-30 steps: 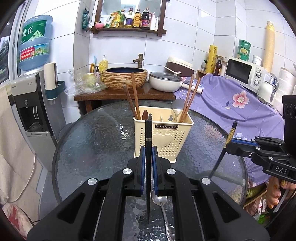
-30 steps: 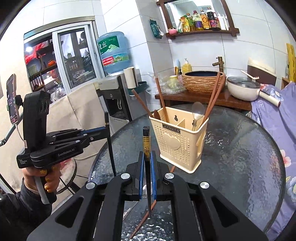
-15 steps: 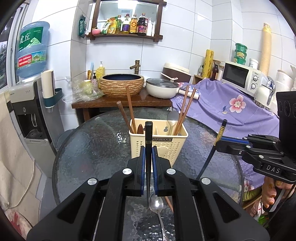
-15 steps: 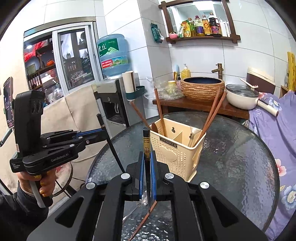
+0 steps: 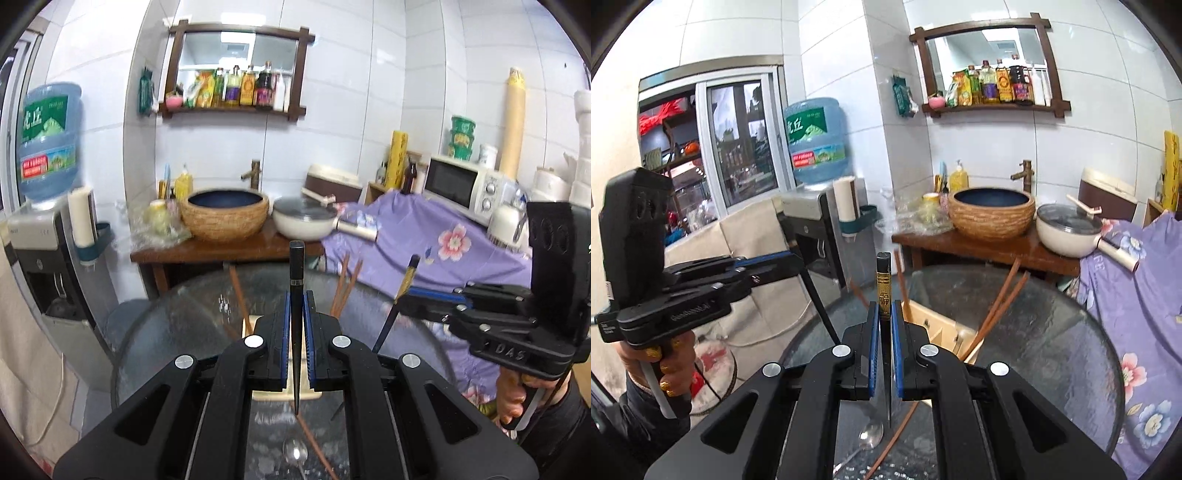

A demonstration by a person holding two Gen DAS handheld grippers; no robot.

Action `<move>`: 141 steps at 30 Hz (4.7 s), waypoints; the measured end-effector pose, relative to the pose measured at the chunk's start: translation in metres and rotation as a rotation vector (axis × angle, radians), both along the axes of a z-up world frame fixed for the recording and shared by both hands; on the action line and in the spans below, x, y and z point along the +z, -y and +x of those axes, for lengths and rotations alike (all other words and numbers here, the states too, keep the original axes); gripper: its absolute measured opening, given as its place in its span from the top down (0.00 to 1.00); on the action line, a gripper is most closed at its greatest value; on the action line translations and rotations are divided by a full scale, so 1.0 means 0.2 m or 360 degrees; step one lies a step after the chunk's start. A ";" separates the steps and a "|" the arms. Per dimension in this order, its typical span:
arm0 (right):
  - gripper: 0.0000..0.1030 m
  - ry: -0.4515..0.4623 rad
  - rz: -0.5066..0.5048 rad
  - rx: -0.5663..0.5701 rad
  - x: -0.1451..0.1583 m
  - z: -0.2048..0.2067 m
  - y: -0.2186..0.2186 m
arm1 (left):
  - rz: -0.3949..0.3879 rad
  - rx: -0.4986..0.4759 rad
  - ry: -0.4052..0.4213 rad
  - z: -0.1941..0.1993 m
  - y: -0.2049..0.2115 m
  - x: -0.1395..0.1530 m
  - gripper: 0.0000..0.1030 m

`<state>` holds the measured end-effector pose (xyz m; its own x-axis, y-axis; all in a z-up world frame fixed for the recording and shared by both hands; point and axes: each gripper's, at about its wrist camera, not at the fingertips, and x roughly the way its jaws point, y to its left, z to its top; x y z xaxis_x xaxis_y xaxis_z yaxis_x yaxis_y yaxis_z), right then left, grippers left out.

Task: Organize utensils
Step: 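Lower both black chopsticks into the holder and open both tools, then close the left tool on the metal spoon while the right tool approaches the brown chopstick, then grasp the brown chopstick with the right tool while the left tool holds the spoon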

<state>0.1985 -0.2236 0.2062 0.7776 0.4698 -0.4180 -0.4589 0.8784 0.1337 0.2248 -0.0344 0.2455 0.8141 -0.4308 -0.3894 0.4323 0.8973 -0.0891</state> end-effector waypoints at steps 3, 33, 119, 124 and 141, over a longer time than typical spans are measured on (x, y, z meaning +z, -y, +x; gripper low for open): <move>0.93 0.0074 -0.0012 -0.0057 0.12 0.05 0.01 | -0.0019 0.0042 0.0064 0.05 0.02 0.13 0.93; 0.93 -0.0059 -0.0072 -0.0285 -0.33 0.45 0.02 | 0.0046 0.0262 -0.0140 0.56 0.22 -0.47 0.93; 0.38 -0.0717 -0.0128 -0.0349 -1.16 0.11 0.00 | 0.0455 0.0118 -0.0709 0.10 0.20 -1.54 0.61; 0.38 -0.0744 -0.0193 -0.0337 -1.17 0.16 -0.09 | 0.0429 0.0118 -0.0710 0.12 0.15 -1.54 0.61; 0.62 -0.0817 -0.0421 -0.0336 -1.30 0.37 -0.35 | 0.0395 0.0106 -0.0731 0.14 -0.05 -1.53 0.61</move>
